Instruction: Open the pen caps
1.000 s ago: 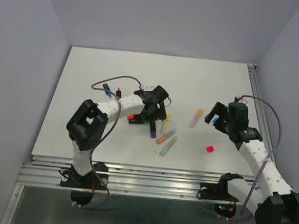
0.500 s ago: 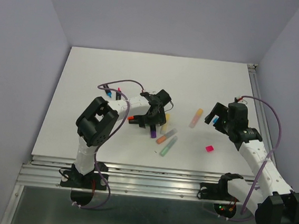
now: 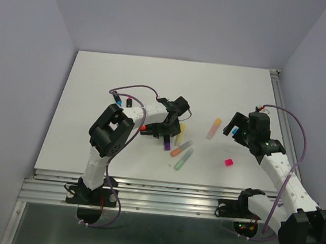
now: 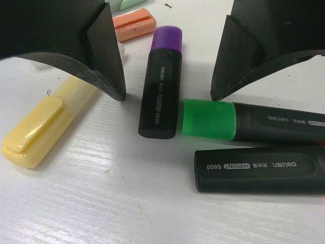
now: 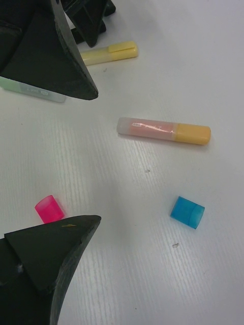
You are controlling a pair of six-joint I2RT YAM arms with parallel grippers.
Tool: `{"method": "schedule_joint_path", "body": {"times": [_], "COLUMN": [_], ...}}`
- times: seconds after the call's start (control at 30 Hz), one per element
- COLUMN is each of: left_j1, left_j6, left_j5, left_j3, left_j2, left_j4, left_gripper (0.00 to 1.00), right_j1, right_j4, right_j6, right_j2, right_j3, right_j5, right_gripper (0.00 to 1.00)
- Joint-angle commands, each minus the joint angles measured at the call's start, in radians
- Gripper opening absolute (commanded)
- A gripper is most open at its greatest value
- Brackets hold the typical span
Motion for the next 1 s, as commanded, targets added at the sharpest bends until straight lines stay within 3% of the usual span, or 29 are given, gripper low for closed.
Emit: {"method": "schedule_joint_path", "body": {"times": [0.0,0.6,0.87,0.97], "left_j1": [0.001,0.0,-0.002,-0.003], "left_j6": [-0.022,0.017,0.011,0.008], "left_j5": [-0.054,0.03,0.067,0.076], "left_j3": [0.019,-0.017,-0.102,-0.129], "left_j2": [0.034,0.129,0.121,0.114], "left_j4": [-0.076,-0.023,0.026,0.041], "left_gripper": [0.79,0.55,0.29,0.14], "right_j1": [0.002,0.002,0.002,0.004], "right_j4": [0.031,0.03,0.04,0.04], "right_j6": [-0.003,0.0,0.006,0.006], "right_j2": [-0.015,-0.038,-0.089,-0.086], "right_j3": [-0.02,-0.021,-0.034,-0.034], "right_j5": [0.017,0.037,0.06,0.06], "right_gripper": [1.0,1.0,1.0,1.0]}}
